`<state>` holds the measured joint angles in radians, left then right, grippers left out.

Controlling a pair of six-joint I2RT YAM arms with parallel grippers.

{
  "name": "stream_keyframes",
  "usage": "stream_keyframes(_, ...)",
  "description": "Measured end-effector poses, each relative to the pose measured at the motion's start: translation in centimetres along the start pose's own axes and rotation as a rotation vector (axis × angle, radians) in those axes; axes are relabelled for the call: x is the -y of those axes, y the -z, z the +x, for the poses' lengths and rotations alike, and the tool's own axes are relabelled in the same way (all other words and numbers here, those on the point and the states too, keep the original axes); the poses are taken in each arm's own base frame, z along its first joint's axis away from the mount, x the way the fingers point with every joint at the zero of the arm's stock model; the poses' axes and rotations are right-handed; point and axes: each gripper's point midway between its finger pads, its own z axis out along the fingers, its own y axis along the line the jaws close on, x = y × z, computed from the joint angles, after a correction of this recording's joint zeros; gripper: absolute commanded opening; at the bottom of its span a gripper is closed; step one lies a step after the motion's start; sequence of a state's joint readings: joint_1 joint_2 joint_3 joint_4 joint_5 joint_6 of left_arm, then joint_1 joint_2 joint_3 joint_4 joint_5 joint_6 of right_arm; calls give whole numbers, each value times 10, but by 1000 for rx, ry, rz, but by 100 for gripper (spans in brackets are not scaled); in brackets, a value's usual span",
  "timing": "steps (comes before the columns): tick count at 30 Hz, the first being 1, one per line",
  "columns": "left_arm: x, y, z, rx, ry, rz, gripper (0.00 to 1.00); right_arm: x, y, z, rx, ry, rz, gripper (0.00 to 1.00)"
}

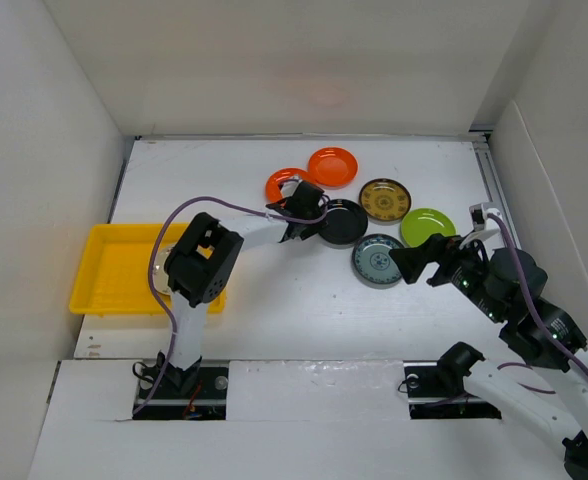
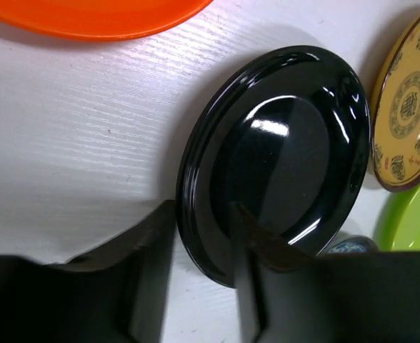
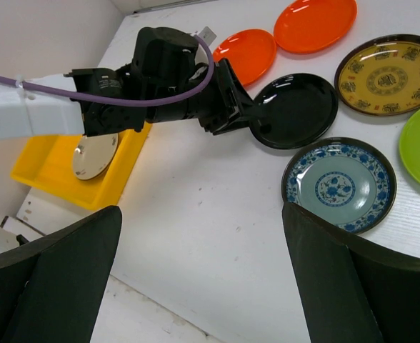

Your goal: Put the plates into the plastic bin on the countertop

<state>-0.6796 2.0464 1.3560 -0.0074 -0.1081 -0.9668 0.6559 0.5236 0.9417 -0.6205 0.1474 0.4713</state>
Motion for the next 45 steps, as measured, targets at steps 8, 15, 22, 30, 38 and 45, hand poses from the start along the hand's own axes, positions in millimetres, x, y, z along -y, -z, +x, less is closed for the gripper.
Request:
stream_keyframes(8, 3, -8, 1, -1, 35, 13, 0, 0, 0, 0, -2, -4, 0, 100)
stream_keyframes(15, 2, 19, -15, 56, 37, -22, 0, 0, 0, 0, -1, -5, 0, 100)
stream_keyframes(22, 3, 127, -93, 246, 122, -4, 0, 0, 0, 0, 2, -5, -1, 100)
stream_keyframes(30, -173, 226, -167, 535, 485, -201, 0, -3, 4, -2, 9, 3, -23, 100)
stream_keyframes(38, -263, 272, -112, 578, 649, -406, 0, -15, -6, 6, -40, 36, -82, 100)
stream_keyframes(45, -292, 279, -88, 605, 715, -502, 0, -22, -5, 6, -45, 51, -124, 100)
